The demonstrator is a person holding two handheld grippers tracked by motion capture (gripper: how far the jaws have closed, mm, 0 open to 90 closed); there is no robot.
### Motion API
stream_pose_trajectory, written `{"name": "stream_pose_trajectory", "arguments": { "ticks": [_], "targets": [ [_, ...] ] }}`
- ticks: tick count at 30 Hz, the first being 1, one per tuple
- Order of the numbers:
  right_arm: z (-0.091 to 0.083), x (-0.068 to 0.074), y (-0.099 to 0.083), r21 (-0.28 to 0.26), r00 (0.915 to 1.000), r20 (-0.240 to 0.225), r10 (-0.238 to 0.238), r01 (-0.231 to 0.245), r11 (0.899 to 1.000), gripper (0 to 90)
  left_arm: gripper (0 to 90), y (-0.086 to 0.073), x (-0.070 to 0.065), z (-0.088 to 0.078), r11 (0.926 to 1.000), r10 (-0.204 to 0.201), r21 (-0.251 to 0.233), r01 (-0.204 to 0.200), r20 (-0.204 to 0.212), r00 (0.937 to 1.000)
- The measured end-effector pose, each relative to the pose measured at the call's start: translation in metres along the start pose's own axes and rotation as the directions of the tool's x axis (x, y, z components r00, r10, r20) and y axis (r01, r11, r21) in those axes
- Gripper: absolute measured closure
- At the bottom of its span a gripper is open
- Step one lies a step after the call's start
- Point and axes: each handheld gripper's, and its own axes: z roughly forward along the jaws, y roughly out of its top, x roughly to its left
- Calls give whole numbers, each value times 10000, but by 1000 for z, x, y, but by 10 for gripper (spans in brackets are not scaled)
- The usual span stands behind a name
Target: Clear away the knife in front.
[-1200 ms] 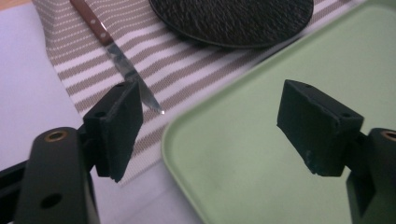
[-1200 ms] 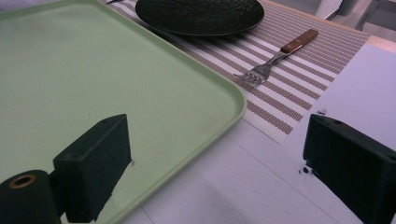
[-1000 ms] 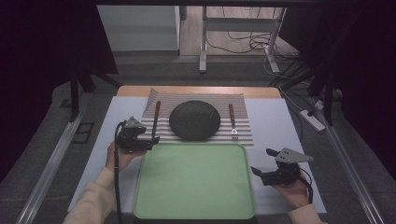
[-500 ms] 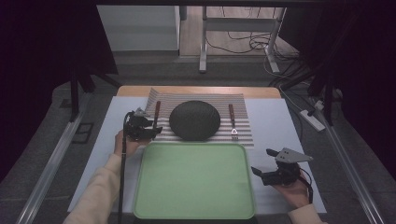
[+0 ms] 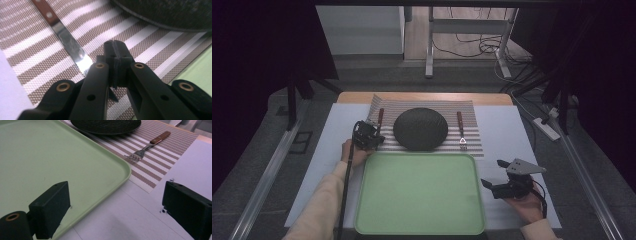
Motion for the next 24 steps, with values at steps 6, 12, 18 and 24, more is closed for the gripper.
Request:
{"name": "stream_pose_trajectory", "arguments": {
  "ticks": [6, 12, 18, 24],
  "targets": [
    [-2, 0, 0, 15, 10000, 32, -25, 25, 10000, 78, 888, -7, 5, -2, 9997, -258, 61, 256, 212, 9994],
    [-3, 1, 0, 40, 10000, 46, -48, 48, 10000, 78, 888, -18, 12, -11, 9991, -376, 223, 374, 71, 9993],
    [-3, 0, -1, 41, 10000, 44, -36, 36, 10000, 78, 888, -32, 27, -23, 9975, -612, 339, 612, -4, 9981],
    [-3, 0, -1, 59, 10000, 47, -51, 51, 10000, 78, 887, -41, 41, -31, 9959, -848, 294, 858, -310, 9959]
  ]
}}
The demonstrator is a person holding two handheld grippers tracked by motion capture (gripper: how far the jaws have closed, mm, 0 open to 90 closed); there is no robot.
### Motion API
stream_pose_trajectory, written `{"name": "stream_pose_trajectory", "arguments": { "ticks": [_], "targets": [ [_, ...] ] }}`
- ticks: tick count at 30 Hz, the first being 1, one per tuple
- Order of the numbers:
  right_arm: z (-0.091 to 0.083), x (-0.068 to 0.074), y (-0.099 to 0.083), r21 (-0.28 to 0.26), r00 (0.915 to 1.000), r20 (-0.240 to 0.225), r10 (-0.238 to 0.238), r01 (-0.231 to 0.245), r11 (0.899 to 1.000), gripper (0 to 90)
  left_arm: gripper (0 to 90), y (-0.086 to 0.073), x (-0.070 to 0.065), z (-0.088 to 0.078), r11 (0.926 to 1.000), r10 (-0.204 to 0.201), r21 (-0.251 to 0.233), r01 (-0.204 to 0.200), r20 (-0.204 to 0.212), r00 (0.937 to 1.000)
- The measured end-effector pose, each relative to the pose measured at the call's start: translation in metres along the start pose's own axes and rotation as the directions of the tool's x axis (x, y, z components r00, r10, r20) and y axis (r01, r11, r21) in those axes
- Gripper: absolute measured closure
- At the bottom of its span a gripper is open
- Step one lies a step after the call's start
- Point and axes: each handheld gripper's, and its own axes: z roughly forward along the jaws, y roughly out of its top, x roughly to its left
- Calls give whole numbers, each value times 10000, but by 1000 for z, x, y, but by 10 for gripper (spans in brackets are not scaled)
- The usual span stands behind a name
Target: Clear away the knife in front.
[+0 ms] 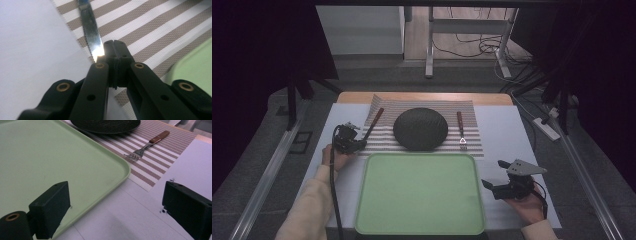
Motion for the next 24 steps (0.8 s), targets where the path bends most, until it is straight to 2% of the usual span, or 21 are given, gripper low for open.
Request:
{"name": "stream_pose_trajectory", "arguments": {
  "ticks": [4, 10, 13, 16, 19, 21, 24],
  "targets": [
    [0, 0, 0, 24, 10000, -5, 31, -31, 10000, 78, 887, -3, 6, -3, 10000, -58, 4, 58, -261, 9996],
    [0, -1, -1, 13, 10000, -54, 42, -42, 10000, 78, 887, -3, 8, -4, 10000, -90, 17, 91, -341, 9994],
    [0, 0, -1, -21, 10000, -18, 58, -58, 10000, 79, 885, -1, 7, -7, 9996, -81, -263, 73, -318, 9995],
    [0, -1, -1, 15, 10000, -26, 62, -62, 10000, 79, 886, 8, 6, -9, 9981, 44, -610, -69, -408, 9992],
    [1, -1, -1, 17, 9999, 32, 117, -118, 9999, 79, 887, 22, 9, -8, 9948, -42, -1023, 11, -300, 9995],
    [1, -1, -1, 51, 9999, 65, 119, -120, 9999, 79, 887, 34, 13, -4, 9933, 21, -1156, -75, -468, 9989],
    [1, -1, -2, 48, 9998, 88, 185, -186, 9998, 79, 887, 53, 22, 4, 9913, -55, -1314, 3, -395, 9992]
  ]
}}
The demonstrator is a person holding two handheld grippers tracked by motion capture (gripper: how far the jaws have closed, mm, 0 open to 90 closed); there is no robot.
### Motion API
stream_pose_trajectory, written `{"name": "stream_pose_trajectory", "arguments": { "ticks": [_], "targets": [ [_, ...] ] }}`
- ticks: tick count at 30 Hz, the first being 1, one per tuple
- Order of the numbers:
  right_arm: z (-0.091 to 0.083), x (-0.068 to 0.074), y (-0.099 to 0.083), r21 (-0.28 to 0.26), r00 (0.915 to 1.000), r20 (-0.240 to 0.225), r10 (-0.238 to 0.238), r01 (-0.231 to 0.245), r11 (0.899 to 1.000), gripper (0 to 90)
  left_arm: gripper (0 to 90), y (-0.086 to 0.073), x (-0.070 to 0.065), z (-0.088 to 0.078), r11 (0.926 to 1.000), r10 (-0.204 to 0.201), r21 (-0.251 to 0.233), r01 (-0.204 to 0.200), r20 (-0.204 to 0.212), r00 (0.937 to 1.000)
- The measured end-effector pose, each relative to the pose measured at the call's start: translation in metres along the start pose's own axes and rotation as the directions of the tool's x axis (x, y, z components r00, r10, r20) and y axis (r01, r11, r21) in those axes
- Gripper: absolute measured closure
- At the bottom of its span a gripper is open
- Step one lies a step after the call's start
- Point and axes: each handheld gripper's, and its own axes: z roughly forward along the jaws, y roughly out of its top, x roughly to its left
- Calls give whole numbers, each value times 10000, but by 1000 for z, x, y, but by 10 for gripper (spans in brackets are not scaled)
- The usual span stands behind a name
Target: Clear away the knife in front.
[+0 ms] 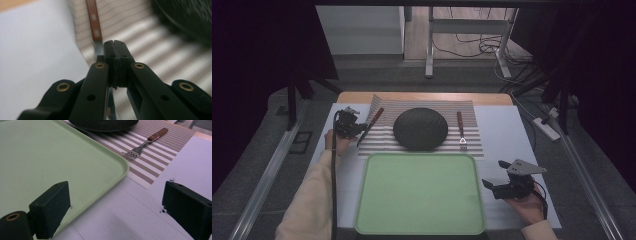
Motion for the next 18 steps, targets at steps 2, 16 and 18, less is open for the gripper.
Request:
{"name": "stream_pose_trajectory", "arguments": {
  "ticks": [2, 16, 18],
  "targets": [
    [-1, 0, -1, 69, 10000, 6, 0, 0, 10000, 79, 887, 11, 6, 7, 10000, -74, -49, 74, -17, 10000],
    [-5, -1, -7, 198, 9998, 104, 173, -176, 9996, 80, 887, 45, 29, 56, 9983, -60, 577, 87, -456, 9989],
    [-4, -1, -7, 227, 9998, 121, 161, -164, 9996, 80, 887, 47, 31, 60, 9980, -78, 625, 109, -494, 9987]
  ]
}}
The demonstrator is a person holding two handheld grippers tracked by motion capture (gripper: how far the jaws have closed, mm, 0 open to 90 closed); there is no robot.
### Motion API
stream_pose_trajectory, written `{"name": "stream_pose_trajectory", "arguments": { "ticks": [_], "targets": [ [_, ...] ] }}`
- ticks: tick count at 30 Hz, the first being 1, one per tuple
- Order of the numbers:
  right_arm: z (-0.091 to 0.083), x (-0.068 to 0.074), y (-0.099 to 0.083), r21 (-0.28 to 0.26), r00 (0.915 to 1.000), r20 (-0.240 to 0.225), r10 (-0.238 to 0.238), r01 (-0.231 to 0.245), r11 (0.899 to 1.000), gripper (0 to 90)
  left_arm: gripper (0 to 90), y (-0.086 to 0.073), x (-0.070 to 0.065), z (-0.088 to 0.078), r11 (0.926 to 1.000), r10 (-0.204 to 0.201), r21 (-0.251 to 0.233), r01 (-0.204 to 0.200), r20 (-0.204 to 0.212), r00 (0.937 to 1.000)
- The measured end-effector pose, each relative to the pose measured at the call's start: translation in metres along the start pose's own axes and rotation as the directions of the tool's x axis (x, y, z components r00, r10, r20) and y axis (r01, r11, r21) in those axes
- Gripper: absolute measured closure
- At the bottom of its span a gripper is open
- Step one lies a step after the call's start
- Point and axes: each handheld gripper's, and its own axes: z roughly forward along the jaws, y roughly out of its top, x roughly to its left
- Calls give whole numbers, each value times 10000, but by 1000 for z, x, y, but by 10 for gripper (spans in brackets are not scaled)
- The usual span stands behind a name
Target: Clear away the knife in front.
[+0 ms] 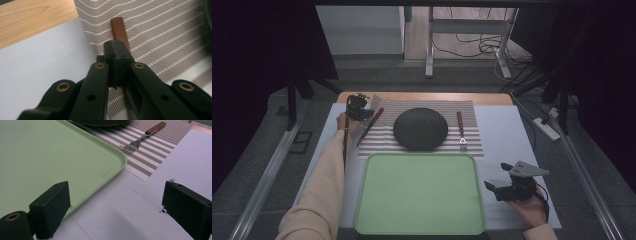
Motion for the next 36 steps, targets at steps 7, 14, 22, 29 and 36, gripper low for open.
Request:
{"name": "stream_pose_trajectory", "arguments": {
  "ticks": [7, 14, 22, 29, 36],
  "targets": [
    [1, 0, 0, 32, 10000, -44, -28, 28, 10000, 80, 888, 3, 3, 15, 9998, 64, 189, -64, 5, 10000],
    [2, 0, 0, 99, 10000, -32, -45, 45, 9999, 80, 889, 5, -4, 18, 9993, 315, 177, -327, 659, 9973],
    [2, 0, -1, 52, 10000, -64, -14, 14, 10000, 80, 889, 6, -25, 17, 9949, 924, 289, -971, 1331, 9868],
    [2, 0, 0, 17, 9999, -125, -6, 6, 10000, 81, 889, 1, -35, 12, 9914, 1194, 332, -1266, 1675, 9786],
    [4, -2, 0, 25, 9998, -202, -26, 27, 10000, 83, 889, -1, -43, 8, 9858, 1514, 449, -1621, 1828, 9714]
  ]
}}
